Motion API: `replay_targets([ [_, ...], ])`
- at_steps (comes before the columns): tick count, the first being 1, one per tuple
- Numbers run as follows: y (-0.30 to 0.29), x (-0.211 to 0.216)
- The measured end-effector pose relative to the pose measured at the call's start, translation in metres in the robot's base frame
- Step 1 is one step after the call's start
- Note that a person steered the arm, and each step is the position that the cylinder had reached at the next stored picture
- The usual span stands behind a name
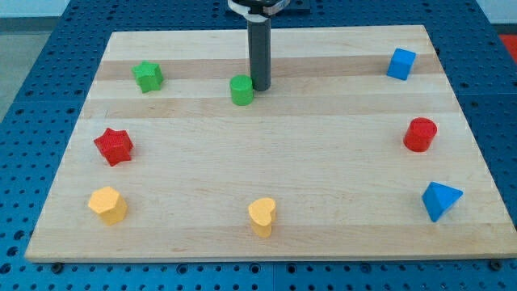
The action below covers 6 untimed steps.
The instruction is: Move your arm to the top right corner of the board
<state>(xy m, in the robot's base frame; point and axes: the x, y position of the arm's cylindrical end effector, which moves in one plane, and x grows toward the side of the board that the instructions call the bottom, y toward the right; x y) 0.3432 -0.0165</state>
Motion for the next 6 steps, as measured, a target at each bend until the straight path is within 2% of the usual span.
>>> replay_targets([
  [2,-0.001,-0.003],
  [4,0.100,-0.149],
  [5,0.126,-0.150],
  [6,0.178,-0.151],
])
